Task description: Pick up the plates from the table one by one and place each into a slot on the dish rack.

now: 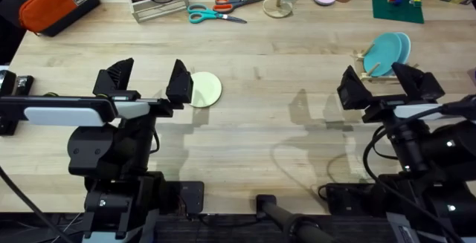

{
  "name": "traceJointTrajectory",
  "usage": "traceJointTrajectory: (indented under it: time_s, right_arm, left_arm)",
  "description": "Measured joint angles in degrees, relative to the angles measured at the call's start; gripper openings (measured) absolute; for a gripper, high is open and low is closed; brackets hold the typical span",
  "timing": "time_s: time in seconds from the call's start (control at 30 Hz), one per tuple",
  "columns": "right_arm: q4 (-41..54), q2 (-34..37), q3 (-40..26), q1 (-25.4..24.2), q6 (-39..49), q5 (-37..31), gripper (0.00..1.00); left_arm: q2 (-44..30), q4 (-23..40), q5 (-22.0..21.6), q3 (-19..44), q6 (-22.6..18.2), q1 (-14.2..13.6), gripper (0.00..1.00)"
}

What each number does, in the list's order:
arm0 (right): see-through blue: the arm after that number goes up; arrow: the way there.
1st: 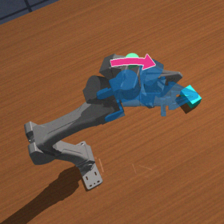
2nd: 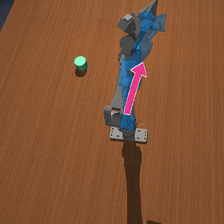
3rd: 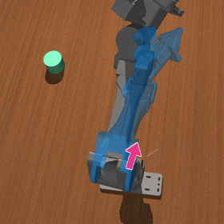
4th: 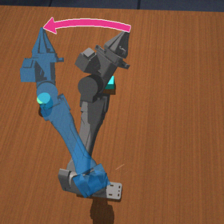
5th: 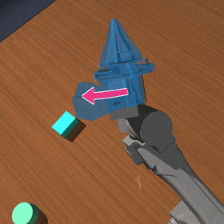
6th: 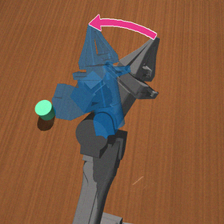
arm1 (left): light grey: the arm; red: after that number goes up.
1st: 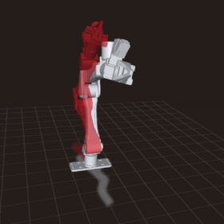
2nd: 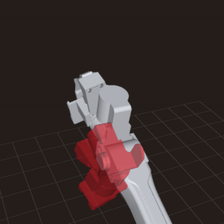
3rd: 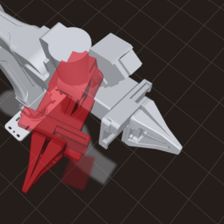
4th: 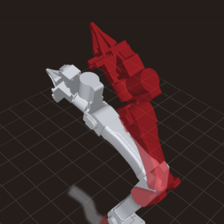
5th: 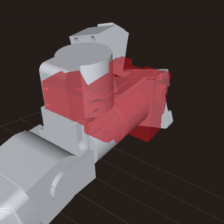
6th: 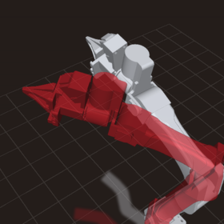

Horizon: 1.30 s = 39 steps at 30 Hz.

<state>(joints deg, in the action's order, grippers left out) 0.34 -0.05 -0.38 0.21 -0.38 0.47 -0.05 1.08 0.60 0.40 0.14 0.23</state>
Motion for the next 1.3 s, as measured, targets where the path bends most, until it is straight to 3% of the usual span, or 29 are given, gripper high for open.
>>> traceJointTrajectory:
  time_s: [1.1,1.3]
  right_arm:
    - [3.7,0.0,-1.8,0.0,2.7,0.7,0.995]
    - [6.3,0.0,-7.4,0.0,3.8,1.2,0.995]
  left_arm:
    - [0.0,3.1,0.0,0.3,-0.2,0.0,0.992]
    - [0.0,9.9,0.0,6.9,-0.3,0.0,0.992]
